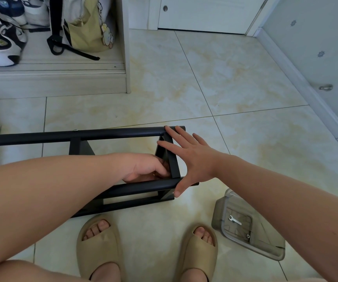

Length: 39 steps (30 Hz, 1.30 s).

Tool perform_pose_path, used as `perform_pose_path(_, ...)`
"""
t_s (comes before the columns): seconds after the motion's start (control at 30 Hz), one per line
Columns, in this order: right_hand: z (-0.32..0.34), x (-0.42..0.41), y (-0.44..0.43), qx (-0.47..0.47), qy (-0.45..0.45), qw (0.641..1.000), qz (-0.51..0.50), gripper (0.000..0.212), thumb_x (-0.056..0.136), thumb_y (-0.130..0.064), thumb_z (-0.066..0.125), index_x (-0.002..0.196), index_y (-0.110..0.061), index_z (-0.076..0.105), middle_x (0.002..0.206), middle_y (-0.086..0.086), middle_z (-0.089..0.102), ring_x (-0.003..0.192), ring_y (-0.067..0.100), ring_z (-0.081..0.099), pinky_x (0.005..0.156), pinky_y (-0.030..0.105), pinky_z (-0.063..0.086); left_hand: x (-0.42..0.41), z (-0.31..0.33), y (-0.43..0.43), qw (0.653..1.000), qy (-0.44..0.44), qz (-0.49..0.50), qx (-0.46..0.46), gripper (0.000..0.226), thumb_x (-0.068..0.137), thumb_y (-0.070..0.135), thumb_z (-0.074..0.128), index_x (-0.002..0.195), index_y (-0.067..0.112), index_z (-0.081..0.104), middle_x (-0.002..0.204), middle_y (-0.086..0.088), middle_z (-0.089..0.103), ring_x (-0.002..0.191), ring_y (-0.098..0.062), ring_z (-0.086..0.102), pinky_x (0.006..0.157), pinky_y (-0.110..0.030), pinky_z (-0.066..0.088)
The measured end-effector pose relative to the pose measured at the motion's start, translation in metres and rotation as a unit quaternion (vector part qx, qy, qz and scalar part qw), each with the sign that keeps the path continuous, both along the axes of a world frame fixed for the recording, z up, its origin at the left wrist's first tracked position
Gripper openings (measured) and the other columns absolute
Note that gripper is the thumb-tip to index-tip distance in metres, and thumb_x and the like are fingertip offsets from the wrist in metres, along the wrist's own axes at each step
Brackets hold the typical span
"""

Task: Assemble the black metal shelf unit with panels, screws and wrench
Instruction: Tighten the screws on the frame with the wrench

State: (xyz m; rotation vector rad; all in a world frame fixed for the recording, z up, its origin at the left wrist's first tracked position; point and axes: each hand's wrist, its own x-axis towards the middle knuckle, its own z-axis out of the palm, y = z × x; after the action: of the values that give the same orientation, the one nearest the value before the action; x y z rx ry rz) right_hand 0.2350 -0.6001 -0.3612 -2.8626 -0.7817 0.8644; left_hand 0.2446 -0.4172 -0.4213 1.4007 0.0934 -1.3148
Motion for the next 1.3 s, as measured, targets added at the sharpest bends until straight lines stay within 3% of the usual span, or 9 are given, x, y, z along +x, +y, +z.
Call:
perform_pose_path(0.13,0.0000,0.0004,0.0001,-0.004,0.000,1.000,0.001,0.139,0.054,-0.082,0.077,0.158,-0.045,-0.006,0.161,-0.013,-0.034,0.149,0.013,-0.032,0.124,0.053,-0.010,-0.0022,0.0042,-0.0024,0.997,-0.045,-0.040,0.041,0.017,0.096,0.013,0.058,0.107,0.011,0.070,0.094,-0.004,0.075,0.081,-0.016,0.071,0.070,-0.024,0.054)
perform_pose_path(0.33,0.0006,0.0000,0.0003,-0.004,0.002,1.000,0.001,0.139,0.053,-0.082,0.078,0.158,-0.044,-0.006,0.161,-0.014,-0.035,0.149,0.012,-0.032,0.124,0.052,-0.010,-0.0009,0.0034,-0.0045,0.998,-0.048,-0.024,0.026,0.015,0.094,0.001,0.057,0.094,0.009,0.069,0.087,-0.007,0.075,0.082,-0.020,0.072,0.089,-0.032,0.055)
perform_pose_path(0.43,0.0008,0.0000,0.0002,-0.002,0.001,1.000,0.001,0.139,0.054,-0.082,0.078,0.158,-0.044,-0.006,0.161,-0.014,-0.035,0.149,0.012,-0.033,0.124,0.053,-0.009,0.0011,0.0010,-0.0016,0.999,-0.027,-0.008,0.014,0.020,0.092,-0.006,0.056,0.101,0.007,0.068,0.098,-0.010,0.074,0.095,-0.026,0.070,0.100,-0.037,0.051)
perform_pose_path(0.67,-0.0007,0.0006,0.0000,-0.002,0.002,1.000,0.001,0.139,0.053,-0.083,0.077,0.158,-0.046,-0.007,0.161,-0.014,-0.035,0.148,0.012,-0.033,0.124,0.053,-0.010,-0.0005,0.0027,0.0003,0.999,-0.022,-0.022,0.015,0.016,0.094,0.009,0.059,0.102,0.013,0.072,0.102,-0.008,0.075,0.094,-0.021,0.070,0.092,-0.032,0.052)
perform_pose_path(0.83,0.0007,0.0000,0.0002,-0.003,0.000,1.000,0.002,0.139,0.054,-0.083,0.077,0.158,-0.044,-0.006,0.161,-0.014,-0.035,0.149,0.012,-0.033,0.124,0.053,-0.010,-0.0007,0.0017,-0.0032,0.998,-0.055,-0.012,0.033,0.013,0.092,0.002,0.061,0.096,0.009,0.071,0.087,-0.005,0.076,0.083,-0.018,0.072,0.093,-0.032,0.054)
perform_pose_path(0.93,0.0007,-0.0002,0.0000,0.000,0.002,1.000,0.000,0.139,0.054,-0.082,0.078,0.158,-0.045,-0.006,0.161,-0.014,-0.035,0.149,0.012,-0.033,0.124,0.052,-0.010,0.0007,-0.0004,-0.0017,0.999,-0.034,0.002,0.025,0.018,0.091,-0.004,0.058,0.102,0.006,0.069,0.096,-0.010,0.074,0.091,-0.024,0.071,0.097,-0.035,0.053)
perform_pose_path(1.07,0.0004,-0.0001,-0.0002,0.001,0.001,1.000,0.000,0.138,0.054,-0.083,0.077,0.158,-0.045,-0.006,0.161,-0.015,-0.035,0.148,0.011,-0.034,0.124,0.053,-0.010,0.0022,-0.0001,-0.0007,1.000,0.010,0.018,0.001,0.019,0.093,-0.002,0.055,0.099,0.009,0.070,0.093,-0.010,0.074,0.087,-0.023,0.070,0.085,-0.032,0.055)
perform_pose_path(1.23,0.0004,-0.0005,0.0003,0.000,0.001,1.000,0.000,0.139,0.054,-0.082,0.078,0.158,-0.045,-0.005,0.161,-0.014,-0.035,0.148,0.011,-0.033,0.124,0.052,-0.010,-0.0026,0.0043,-0.0036,0.997,-0.050,-0.037,0.046,0.009,0.095,0.012,0.061,0.096,0.014,0.070,0.079,-0.001,0.074,0.067,-0.012,0.070,0.063,-0.022,0.054)
perform_pose_path(1.3,0.0007,-0.0006,0.0002,-0.001,0.003,1.000,0.000,0.138,0.054,-0.082,0.078,0.158,-0.045,-0.005,0.161,-0.015,-0.035,0.148,0.011,-0.033,0.124,0.052,-0.010,-0.0017,0.0035,-0.0037,0.997,-0.055,-0.024,0.040,0.012,0.094,0.005,0.060,0.095,0.011,0.070,0.082,-0.003,0.076,0.074,-0.015,0.072,0.074,-0.026,0.058)
